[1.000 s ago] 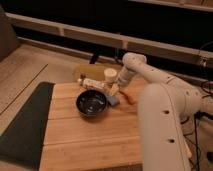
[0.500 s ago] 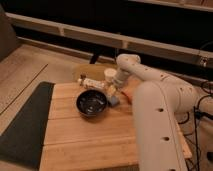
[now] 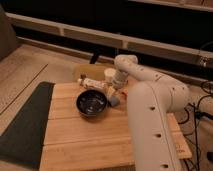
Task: Wipe the white sponge on the table
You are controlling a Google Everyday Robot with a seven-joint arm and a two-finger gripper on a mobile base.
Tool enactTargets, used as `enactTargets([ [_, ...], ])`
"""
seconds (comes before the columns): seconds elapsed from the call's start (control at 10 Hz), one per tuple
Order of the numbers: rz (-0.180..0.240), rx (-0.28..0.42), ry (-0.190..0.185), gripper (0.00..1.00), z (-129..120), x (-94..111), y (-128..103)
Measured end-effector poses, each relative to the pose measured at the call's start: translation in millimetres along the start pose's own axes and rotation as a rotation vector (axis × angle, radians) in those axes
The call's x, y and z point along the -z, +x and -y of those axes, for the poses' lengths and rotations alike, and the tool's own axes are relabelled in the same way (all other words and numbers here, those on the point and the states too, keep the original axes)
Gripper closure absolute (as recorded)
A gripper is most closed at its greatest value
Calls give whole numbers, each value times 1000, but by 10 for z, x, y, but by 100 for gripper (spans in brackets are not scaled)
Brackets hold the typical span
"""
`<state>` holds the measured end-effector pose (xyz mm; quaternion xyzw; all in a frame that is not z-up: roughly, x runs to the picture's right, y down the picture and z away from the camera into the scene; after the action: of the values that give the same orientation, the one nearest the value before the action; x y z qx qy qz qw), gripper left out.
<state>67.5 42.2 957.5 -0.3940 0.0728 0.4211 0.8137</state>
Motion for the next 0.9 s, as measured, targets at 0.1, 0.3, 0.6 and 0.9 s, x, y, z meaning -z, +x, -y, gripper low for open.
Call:
enactTargets([
  [0.1, -11, -10, 0, 35, 37, -45, 12],
  [0.3, -24, -26, 6, 35, 102, -76, -5],
  [0.6, -32, -38, 12, 37, 167, -89, -14],
  [0.9, -43, -26, 5, 65, 134, -145, -56],
])
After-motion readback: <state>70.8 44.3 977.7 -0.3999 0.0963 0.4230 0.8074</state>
